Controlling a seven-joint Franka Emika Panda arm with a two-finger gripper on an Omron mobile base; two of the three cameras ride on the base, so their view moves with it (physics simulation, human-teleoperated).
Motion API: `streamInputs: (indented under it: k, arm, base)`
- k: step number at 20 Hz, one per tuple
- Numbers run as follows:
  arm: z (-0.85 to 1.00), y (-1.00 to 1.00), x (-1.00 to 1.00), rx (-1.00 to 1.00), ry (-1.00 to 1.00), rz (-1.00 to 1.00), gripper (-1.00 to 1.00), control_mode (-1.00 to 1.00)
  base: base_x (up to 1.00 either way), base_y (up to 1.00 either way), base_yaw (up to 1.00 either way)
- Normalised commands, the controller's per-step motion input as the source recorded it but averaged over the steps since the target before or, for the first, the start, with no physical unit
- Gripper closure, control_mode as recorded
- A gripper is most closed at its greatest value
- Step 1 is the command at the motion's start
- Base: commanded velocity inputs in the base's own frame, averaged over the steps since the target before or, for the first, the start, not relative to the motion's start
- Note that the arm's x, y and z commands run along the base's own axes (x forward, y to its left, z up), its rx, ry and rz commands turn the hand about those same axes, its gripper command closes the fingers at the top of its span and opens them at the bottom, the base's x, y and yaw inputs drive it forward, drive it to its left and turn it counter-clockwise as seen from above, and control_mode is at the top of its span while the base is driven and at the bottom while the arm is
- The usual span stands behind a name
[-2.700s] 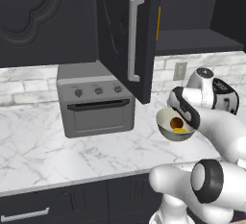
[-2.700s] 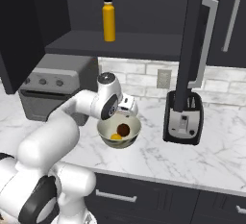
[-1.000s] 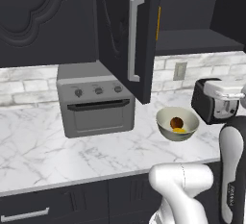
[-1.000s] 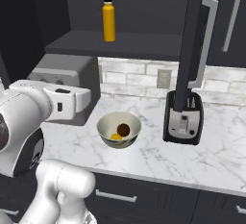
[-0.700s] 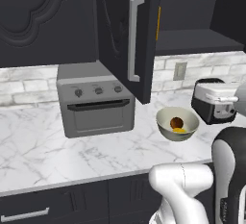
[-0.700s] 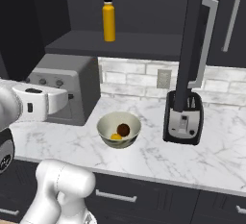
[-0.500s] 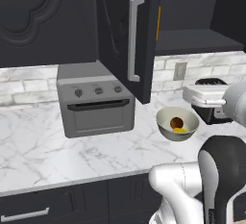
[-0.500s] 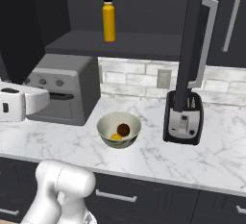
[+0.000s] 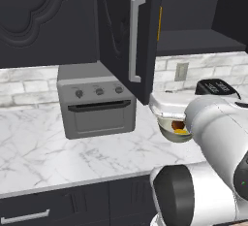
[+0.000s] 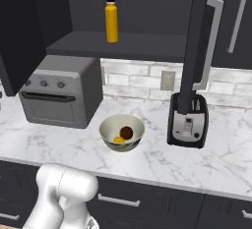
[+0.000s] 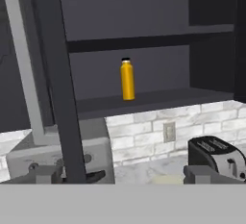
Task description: Open the cabinet. Pick the orange and mango from the cabinet and place them into the bowl. Then close the cabinet.
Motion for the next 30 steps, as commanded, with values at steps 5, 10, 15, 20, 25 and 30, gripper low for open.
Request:
streamInputs:
  k: [5,10,15,20,25,30]
  arm:
    - [0.0,0.82,0.19,-0.01,-0.19,-0.11,-1.0,-1.0]
    - [-0.01,0.73,0.59,-0.05,-0.19,-0.12,-1.0,-1.0]
    - [-0.08,0.53,0.89,-0.12,-0.11,-0.18,-1.0,-1.0]
    - [-0.13,0.23,0.93,-0.05,0.0,-0.22,-1.0,-1.0]
    - [-0.06,-0.08,0.67,-0.01,0.0,-0.21,-1.0,-1.0]
    - [-0.14,-0.67,0.57,0.08,0.0,-0.01,-1.0,-1.0]
  base:
    - [0.0,0.0,0.0]
    - [0.0,0.0,0.0]
    - [0.0,0.0,0.0]
    - [0.0,0.0,0.0]
    - [0.0,0.0,0.0]
    - [0.0,0.0,0.0]
